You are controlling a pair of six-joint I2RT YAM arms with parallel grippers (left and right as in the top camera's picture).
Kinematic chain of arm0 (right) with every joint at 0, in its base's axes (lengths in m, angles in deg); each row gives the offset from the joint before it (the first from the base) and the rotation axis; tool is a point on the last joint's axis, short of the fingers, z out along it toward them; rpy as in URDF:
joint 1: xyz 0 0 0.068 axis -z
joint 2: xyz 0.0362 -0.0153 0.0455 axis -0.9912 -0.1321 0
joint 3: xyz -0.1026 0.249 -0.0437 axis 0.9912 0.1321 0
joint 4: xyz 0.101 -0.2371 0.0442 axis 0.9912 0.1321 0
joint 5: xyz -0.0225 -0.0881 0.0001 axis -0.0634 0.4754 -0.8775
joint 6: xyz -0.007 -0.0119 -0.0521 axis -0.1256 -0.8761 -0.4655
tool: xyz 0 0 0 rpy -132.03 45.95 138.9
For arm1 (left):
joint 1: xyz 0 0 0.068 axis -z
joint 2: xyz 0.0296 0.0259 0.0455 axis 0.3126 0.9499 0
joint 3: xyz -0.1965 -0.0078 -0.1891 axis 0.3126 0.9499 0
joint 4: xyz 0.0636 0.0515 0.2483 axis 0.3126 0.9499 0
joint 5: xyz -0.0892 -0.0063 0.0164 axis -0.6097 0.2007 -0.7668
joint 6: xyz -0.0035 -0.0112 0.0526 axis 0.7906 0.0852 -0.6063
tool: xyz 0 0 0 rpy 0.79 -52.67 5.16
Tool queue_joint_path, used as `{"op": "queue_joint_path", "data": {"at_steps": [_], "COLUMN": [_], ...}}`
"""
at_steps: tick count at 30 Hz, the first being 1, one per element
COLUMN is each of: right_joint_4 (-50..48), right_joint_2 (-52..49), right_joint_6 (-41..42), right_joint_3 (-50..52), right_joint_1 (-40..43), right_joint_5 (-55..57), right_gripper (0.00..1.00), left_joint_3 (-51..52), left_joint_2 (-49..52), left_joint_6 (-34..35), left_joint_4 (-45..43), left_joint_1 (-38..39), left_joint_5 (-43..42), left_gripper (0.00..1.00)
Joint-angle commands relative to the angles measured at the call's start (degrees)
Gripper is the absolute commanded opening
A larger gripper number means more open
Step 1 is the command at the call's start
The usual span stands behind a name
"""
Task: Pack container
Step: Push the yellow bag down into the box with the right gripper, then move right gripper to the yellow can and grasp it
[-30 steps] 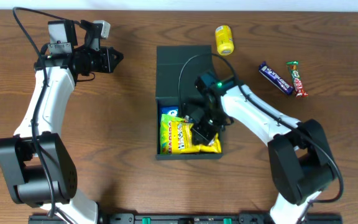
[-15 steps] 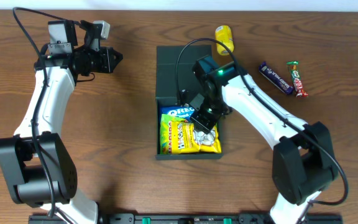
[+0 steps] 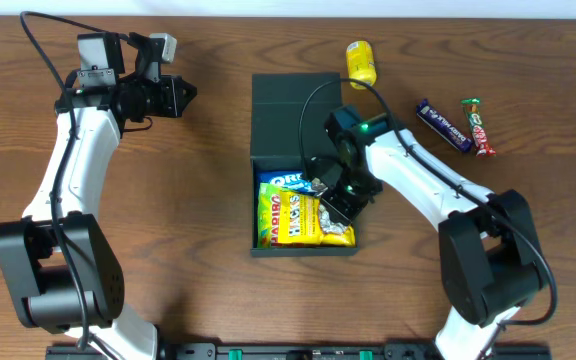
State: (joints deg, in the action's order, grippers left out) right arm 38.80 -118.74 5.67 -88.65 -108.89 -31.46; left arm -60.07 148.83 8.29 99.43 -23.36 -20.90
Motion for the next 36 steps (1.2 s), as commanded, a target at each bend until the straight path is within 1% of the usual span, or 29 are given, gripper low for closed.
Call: {"op": "queue_joint_path", "data": {"at_steps": [1, 7, 11, 15, 18, 24, 29, 31, 36], "right_joint_4": [0.04, 1.29, 2.89, 1.20, -4.61, -18.18, -24.94, -25.77, -27.41], "right_joint_2": [0.66, 0.85, 2.14, 3.76, 3.93, 3.61, 2.29, 1.22, -1.62], "right_joint_6": [0.24, 0.24, 0.24, 0.28, 5.57, 18.99, 24.06, 26.03, 27.85], "right_joint_3": [1.40, -0.98, -6.69, -13.09, -16.26, -16.33, -16.33, -16.33, -16.37], "right_joint_1": [0.26, 0.26, 0.26, 0.50, 1.38, 4.17, 7.98, 9.31, 11.47], "right_joint_5": [0.17, -0.17, -0.90, -0.83, 1.86, 11.52, 11.72, 11.67, 11.56], "right_gripper": [0.02, 0.02, 0.01, 0.01, 0.01, 0.01, 0.01, 0.01, 0.01], "left_joint_3": [-1.38, -1.38, -1.38, -1.38, -1.38, -1.38, -1.38, -1.38, -1.38], "left_joint_2": [-0.76, -0.76, -0.76, -0.76, -0.76, -0.76, -0.76, -0.76, -0.76], "left_joint_6": [-1.25, -1.22, -1.25, -1.25, -1.25, -1.25, -1.27, -1.29, -1.29], "left_joint_4": [-0.04, -0.02, -0.04, -0.04, -0.02, 0.00, -0.04, -0.04, -0.07], "left_joint_1": [-0.09, -0.09, -0.09, -0.09, -0.09, -0.09, -0.09, -0.09, -0.09], "left_joint_5": [0.31, 0.28, 0.28, 0.31, 0.28, 0.22, 0.24, 0.26, 0.26], "left_gripper": [0.06, 0.07, 0.07, 0.07, 0.07, 0.06, 0.06, 0.06, 0.06]}}
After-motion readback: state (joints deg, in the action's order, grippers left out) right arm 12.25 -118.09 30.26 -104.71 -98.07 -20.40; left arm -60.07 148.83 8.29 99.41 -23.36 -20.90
